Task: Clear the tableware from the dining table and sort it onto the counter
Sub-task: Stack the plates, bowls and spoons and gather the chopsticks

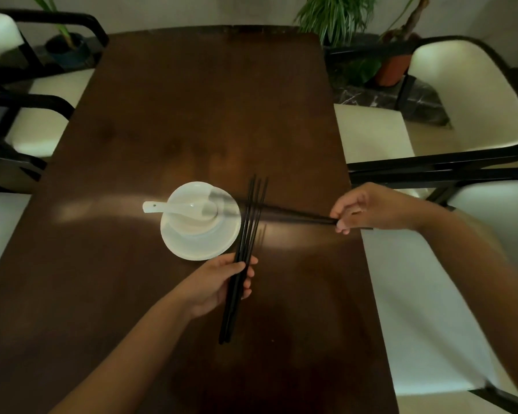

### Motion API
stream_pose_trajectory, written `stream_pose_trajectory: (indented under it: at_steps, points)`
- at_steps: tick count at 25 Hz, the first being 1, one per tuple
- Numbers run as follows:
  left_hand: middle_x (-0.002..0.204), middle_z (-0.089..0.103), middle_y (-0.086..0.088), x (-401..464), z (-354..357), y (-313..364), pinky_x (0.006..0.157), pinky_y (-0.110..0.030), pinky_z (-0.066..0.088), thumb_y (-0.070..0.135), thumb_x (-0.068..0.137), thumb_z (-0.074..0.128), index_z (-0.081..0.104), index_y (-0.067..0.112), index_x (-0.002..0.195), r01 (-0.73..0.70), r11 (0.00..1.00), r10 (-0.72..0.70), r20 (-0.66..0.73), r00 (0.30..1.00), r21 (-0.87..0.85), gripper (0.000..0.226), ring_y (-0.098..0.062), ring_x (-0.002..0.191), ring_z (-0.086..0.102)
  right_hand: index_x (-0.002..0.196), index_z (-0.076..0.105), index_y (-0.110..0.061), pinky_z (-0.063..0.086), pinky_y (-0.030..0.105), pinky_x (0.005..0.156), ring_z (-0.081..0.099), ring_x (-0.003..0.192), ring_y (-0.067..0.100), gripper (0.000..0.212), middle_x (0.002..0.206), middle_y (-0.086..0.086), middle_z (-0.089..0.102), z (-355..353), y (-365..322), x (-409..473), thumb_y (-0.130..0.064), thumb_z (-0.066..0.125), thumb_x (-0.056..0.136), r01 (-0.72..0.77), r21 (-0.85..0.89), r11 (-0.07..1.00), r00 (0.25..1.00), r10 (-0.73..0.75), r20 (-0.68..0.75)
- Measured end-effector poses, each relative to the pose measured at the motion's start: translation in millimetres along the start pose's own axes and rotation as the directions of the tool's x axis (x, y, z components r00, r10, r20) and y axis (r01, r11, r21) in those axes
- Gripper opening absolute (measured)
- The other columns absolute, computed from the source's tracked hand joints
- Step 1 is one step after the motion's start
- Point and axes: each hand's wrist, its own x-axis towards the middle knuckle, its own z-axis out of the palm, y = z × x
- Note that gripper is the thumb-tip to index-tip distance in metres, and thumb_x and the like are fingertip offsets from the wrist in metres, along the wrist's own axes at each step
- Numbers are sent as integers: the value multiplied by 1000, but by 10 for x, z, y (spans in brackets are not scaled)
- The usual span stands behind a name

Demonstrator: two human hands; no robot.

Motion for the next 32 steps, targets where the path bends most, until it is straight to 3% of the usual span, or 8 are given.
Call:
stream_pose_trajectory:
  at_steps: [7, 10, 16, 20, 22, 24, 27, 32]
  points:
    - [83, 64, -4, -139, 255, 159, 74, -29, 54, 9, 95, 42, 60, 8, 102, -12, 928, -77, 225, 971, 372, 19, -19, 83, 65, 86, 70, -27, 48, 12, 63, 58, 69, -8, 11, 71, -19, 62, 171, -599, 0, -18, 64, 83, 158, -474, 866, 966, -35, 257]
    - [102, 69, -7, -210, 331, 113, 79, -30, 55, 11, 97, 38, 53, 8, 119, -30, 898, -88, 245, 965, 439, 27, -22, 93, 67, 90, 71, -23, 46, 13, 66, 58, 69, -6, 12, 74, -20, 61, 194, -666, 19, -17, 63, 84, 148, -507, 849, 976, -44, 212]
    - [65, 54, -1, -264, 444, -87, 61, -27, 51, 16, 100, 31, 51, 9, 105, -64, 929, 5, 162, 987, 364, 22, -13, 51, 48, 96, 69, -31, 22, 30, 90, 48, 87, 3, 15, 90, -20, 59, 258, -589, 68, -26, 57, 88, 78, -712, 698, 997, -70, 41]
    - [56, 41, 3, -224, 485, -182, 43, -20, 36, 25, 100, 29, 49, 7, 94, -100, 985, 79, 147, 986, 143, 27, -8, 41, 30, 99, 66, -31, 22, 35, 102, 52, 104, 11, 19, 102, -13, 61, 425, -430, 66, -23, 62, 83, 62, -652, 755, 942, -260, -212]
    - [54, 40, 3, -202, 461, -181, 41, -19, 35, 25, 100, 30, 48, 7, 93, -128, 990, 118, 149, 982, 59, 27, -7, 39, 29, 113, 59, -27, 29, 30, 103, 48, 113, 11, 35, 118, -4, 54, 661, -288, 37, -27, 67, 79, -63, -516, 854, 731, -313, -606]
    - [53, 40, 3, -182, 434, -176, 40, -19, 34, 25, 99, 30, 48, 7, 92, -130, 991, 126, 163, 978, 13, 26, -7, 39, 29, 124, 50, -24, 41, 17, 82, 52, 95, 5, 46, 118, -5, 50, 956, -251, 2, -36, 64, 81, -65, 36, 997, 577, 67, -814]
    - [56, 40, 3, -206, 433, -179, 42, -19, 35, 27, 98, 32, 49, 7, 94, -86, 992, 64, 224, 973, 91, 26, -7, 41, 29, 118, 52, -18, 40, 19, 53, 53, 62, 6, 35, 104, 1, 62, 1251, -294, 39, -39, 53, 89, 77, 802, 593, 871, 352, -343]
    - [66, 57, -3, -212, 439, -210, 55, -26, 47, 32, 100, 28, 55, 6, 103, -88, 956, 14, 258, 966, 278, 38, -15, 50, 48, 87, 51, -17, 40, 20, 50, 51, 49, 6, 13, 72, 1, 63, 1267, -471, 85, -23, 44, 96, 137, 760, 636, 841, 330, -429]
